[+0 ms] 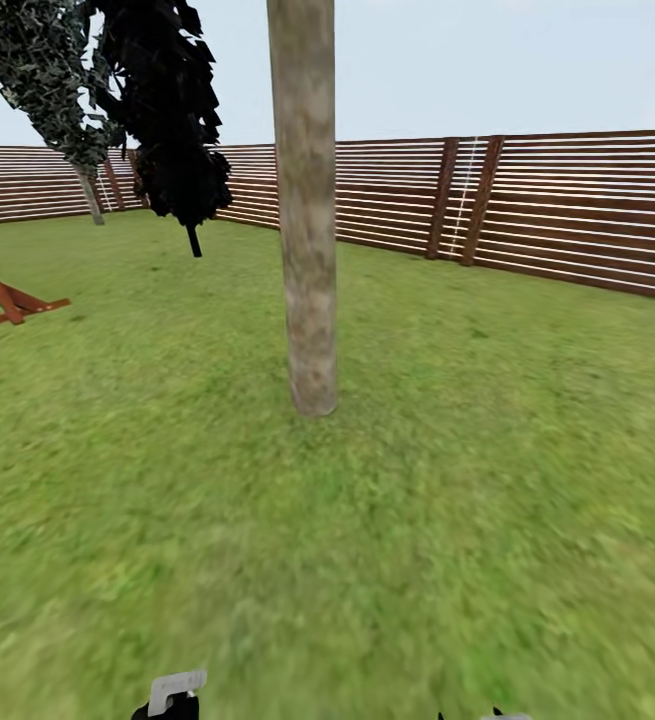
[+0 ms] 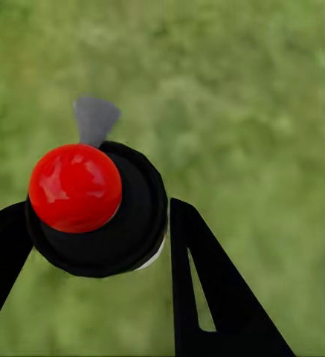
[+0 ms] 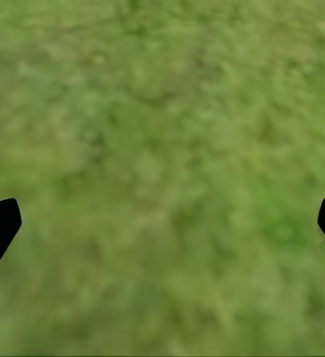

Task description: In the garden, pick up the pesticide atomizer on the floor and spray pesticide onto both trees until each tree trunk is fully covered.

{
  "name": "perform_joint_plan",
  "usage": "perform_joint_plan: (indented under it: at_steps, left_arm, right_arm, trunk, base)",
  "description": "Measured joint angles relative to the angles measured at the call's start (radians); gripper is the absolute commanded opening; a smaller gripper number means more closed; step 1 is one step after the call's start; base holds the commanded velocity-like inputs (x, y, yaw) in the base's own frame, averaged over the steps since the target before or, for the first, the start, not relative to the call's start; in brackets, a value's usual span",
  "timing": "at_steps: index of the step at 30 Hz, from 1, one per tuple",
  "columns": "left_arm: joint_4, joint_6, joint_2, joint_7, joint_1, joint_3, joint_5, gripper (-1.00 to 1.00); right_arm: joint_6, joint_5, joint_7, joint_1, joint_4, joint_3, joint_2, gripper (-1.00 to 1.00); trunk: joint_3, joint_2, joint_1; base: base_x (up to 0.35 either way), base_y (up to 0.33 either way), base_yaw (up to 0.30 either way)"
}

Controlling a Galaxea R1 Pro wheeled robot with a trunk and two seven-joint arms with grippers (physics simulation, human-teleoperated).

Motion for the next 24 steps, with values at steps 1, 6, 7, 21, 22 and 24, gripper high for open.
perform_joint_plan:
  at_steps: [1,6,7,21,22,24]
  left_arm:
    - [0.000,0.000,0.000,0.000,0.000,0.000,0.000,-1.00]
    - [0.000,0.000,0.000,0.000,0.000,0.000,0.000,-1.00]
    - [0.000,0.000,0.000,0.000,0.000,0.000,0.000,-1.00]
    - [0.000,0.000,0.000,0.000,0.000,-0.001,0.000,-1.00]
    - [0.000,0.000,0.000,0.000,0.000,-0.001,0.000,-1.00]
    - [0.000,0.000,0.000,0.000,0.000,-0.001,0.000,-1.00]
  right_arm:
    - [0.000,0.001,0.000,0.000,0.000,0.000,0.000,1.00]
    - [0.000,0.002,0.001,0.000,0.000,0.001,-0.004,1.00]
    - [0.000,0.002,0.001,0.000,0.000,0.002,-0.005,1.00]
    - [0.000,0.003,0.002,0.000,0.000,0.003,-0.007,1.00]
    - [0.000,0.002,0.002,0.000,0.000,0.003,-0.007,1.00]
    - [0.000,0.003,0.002,0.000,0.000,0.003,-0.006,1.00]
  trunk:
    - [0.000,0.000,0.000]
    - [0.000,0.000,0.000]
    - [0.000,0.000,0.000]
    - [0.000,0.000,0.000]
    - [0.000,0.000,0.000]
    - [0.000,0.000,0.000]
  base:
    - [0.336,0.000,0.000]
    - [0.338,0.000,0.000]
    - [0.338,0.000,0.000]
    - [0.338,0.000,0.000]
    - [0.338,0.000,0.000]
    - [0.338,0.000,0.000]
